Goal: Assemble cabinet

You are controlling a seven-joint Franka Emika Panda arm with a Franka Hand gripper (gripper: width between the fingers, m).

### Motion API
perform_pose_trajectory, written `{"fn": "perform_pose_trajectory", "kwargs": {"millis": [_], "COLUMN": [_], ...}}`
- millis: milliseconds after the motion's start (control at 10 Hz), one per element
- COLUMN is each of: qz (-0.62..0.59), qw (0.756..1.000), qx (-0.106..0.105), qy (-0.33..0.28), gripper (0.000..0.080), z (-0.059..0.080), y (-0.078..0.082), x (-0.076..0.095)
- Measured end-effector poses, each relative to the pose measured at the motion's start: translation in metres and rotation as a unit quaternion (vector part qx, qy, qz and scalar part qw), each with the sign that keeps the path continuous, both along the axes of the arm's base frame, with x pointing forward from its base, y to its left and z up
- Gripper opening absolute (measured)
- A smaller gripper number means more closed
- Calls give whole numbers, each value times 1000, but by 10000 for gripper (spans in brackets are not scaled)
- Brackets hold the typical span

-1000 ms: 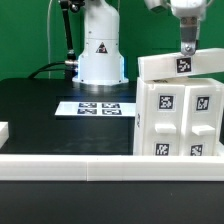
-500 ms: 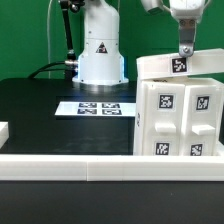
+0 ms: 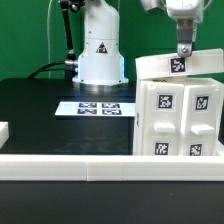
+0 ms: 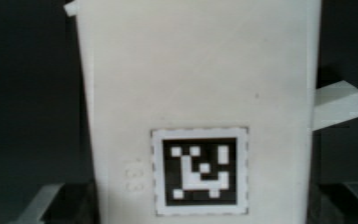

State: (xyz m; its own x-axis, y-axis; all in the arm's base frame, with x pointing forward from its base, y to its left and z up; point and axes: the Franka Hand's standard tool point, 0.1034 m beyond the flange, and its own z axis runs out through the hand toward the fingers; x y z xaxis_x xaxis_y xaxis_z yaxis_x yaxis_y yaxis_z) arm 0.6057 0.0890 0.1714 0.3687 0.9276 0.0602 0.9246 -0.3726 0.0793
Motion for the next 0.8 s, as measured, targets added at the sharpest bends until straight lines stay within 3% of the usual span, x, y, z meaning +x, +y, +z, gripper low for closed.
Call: {"fn": "perform_pose_trajectory", "kwargs": {"millis": [400, 800], "qz": [-146, -356], "qw": [989, 934], "qx": [15, 40], "qy": [4, -2], "gripper": [560, 560], "z": [-1, -1], "y": [0, -1], "x": [0, 2]}}
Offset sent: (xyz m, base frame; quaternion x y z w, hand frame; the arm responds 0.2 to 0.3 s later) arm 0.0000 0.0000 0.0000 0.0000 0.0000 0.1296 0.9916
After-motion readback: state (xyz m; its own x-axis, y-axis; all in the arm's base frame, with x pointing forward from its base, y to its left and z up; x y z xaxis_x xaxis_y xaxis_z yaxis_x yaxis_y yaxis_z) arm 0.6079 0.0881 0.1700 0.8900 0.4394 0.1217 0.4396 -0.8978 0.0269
